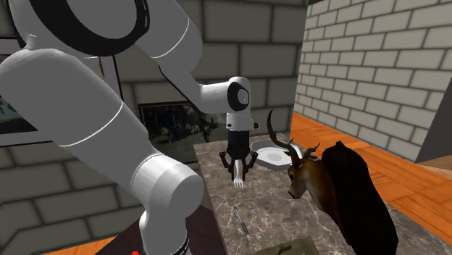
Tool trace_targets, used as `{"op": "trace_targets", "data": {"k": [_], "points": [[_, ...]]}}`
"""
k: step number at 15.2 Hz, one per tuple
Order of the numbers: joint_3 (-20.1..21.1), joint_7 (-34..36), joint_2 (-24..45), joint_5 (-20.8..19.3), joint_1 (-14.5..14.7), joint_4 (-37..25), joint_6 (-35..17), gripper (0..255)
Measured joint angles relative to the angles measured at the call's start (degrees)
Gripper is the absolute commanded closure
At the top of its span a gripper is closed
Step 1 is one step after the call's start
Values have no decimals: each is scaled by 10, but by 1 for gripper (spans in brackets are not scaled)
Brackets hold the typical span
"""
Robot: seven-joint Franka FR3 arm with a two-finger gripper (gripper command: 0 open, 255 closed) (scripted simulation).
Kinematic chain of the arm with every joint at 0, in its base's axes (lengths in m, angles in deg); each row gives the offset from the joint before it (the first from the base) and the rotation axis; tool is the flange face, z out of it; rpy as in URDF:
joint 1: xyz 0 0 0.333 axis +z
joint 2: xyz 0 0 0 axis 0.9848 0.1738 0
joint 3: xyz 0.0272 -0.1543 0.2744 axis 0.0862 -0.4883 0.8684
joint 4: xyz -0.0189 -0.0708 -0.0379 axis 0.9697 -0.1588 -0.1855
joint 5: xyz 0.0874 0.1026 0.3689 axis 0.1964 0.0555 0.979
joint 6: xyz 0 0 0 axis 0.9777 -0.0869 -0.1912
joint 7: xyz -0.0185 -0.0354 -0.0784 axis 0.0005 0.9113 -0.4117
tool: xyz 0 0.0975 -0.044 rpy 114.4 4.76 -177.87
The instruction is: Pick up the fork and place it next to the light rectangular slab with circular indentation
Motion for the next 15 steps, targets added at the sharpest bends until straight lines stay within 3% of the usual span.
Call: {"op": "trace_targets", "data": {"k": [8,15], "points": [[-64,-82,125,-59,-56,-108,-42,255],[-107,-156,246,-67,-87,-235,-56,255]]}}
